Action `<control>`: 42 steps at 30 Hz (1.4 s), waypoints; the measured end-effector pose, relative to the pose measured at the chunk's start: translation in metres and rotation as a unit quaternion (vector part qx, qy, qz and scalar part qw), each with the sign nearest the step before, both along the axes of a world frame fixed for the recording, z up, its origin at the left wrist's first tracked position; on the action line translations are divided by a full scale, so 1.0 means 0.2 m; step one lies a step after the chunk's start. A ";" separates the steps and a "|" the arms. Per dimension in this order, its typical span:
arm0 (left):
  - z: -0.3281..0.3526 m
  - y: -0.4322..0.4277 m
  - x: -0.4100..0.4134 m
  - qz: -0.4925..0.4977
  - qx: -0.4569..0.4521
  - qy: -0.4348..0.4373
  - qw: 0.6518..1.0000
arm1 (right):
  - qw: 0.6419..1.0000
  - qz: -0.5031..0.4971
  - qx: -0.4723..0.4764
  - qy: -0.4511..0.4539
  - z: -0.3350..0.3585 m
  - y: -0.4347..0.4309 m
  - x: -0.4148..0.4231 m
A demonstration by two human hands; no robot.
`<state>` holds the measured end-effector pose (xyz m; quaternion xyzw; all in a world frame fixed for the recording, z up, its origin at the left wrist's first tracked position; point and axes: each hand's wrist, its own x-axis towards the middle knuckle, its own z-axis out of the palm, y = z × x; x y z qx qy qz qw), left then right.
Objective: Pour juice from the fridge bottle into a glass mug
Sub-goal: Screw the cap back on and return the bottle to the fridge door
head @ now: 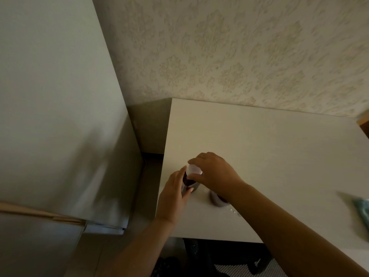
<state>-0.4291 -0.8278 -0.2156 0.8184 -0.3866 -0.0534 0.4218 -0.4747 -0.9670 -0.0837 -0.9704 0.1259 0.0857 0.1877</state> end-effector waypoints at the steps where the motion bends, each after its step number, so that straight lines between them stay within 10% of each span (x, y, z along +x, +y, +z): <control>1: 0.00 0.00 0.00 0.001 0.000 -0.002 1.000 | 1.000 -0.006 -0.019 0.010 0.01 0.01 0.01; 6: 0.02 0.00 0.00 0.003 -0.007 0.004 1.000 | 0.986 -0.026 -0.167 0.014 0.00 0.05 0.07; 11: 0.03 0.00 0.00 -0.004 -0.004 -0.017 1.000 | 0.998 0.065 -0.006 0.001 -0.01 0.00 -0.01; 42: 0.04 -0.01 0.01 0.000 0.008 -0.025 1.000 | 0.994 0.073 -0.007 -0.082 -0.14 -0.02 -0.07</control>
